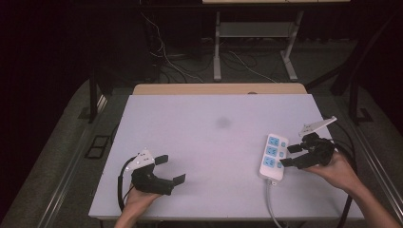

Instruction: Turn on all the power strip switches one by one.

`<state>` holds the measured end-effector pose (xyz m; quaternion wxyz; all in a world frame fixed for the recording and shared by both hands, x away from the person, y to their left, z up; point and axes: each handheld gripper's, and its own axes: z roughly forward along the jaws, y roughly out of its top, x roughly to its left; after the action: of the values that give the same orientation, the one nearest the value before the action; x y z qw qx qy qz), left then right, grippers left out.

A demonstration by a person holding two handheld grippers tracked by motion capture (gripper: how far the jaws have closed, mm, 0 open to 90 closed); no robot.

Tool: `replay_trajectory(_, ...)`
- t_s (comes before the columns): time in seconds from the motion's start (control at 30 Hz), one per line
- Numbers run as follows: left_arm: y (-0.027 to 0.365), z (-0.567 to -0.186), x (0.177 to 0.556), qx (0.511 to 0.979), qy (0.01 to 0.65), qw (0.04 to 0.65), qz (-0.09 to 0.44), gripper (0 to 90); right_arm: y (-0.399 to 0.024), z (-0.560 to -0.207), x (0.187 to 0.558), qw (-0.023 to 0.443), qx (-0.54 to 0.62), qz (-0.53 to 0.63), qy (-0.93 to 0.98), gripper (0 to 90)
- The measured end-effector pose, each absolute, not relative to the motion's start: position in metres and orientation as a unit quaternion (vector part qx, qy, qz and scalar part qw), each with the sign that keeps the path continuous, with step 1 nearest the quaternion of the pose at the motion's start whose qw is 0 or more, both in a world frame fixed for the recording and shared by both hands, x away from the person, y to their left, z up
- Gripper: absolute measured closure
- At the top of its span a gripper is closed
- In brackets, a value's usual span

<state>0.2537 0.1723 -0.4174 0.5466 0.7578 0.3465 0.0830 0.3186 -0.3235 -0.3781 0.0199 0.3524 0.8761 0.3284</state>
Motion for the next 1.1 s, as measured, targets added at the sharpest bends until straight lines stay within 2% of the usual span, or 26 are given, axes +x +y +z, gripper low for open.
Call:
replay_trajectory(0.03, 0.172, -0.418, 0.254, 0.758, 0.346, 0.546, 0.083, 0.0, -0.324, -0.378, 0.319, 0.021, 0.354, 0.328, 0.876, 40.2)
replay_trajectory(0.1, 0.172, -0.418, 0.254, 0.759, 0.346, 0.546, 0.083, 0.0, -0.324, -0.379, 0.32, 0.017, 0.358, 0.325, 0.875, 42.4)
replay_trajectory(0.3, 0.172, -0.418, 0.254, 0.758, 0.347, 0.545, 0.085, 0.0, -0.323, -0.382, 0.323, 0.005, 0.358, 0.321, 0.877, 57.0)
replay_trajectory(0.47, 0.173, -0.418, 0.254, 0.757, 0.349, 0.545, 0.085, 0.0, -0.321, -0.385, 0.323, -0.001, 0.356, 0.319, 0.879, 78.2)
replay_trajectory(0.5, 0.173, -0.418, 0.254, 0.757, 0.349, 0.545, 0.085, 0.0, -0.321, -0.388, 0.322, -0.006, 0.354, 0.318, 0.88, 87.6)
replay_trajectory(0.57, 0.173, -0.418, 0.254, 0.758, 0.349, 0.544, 0.087, 0.0, -0.321, -0.389, 0.322, -0.008, 0.351, 0.316, 0.881, 89.7)
replay_trajectory(1.1, 0.174, -0.419, 0.255, 0.755, 0.354, 0.544, 0.089, 0.0, -0.318, -0.406, 0.324, -0.012, 0.357, 0.324, 0.876, 89.8)
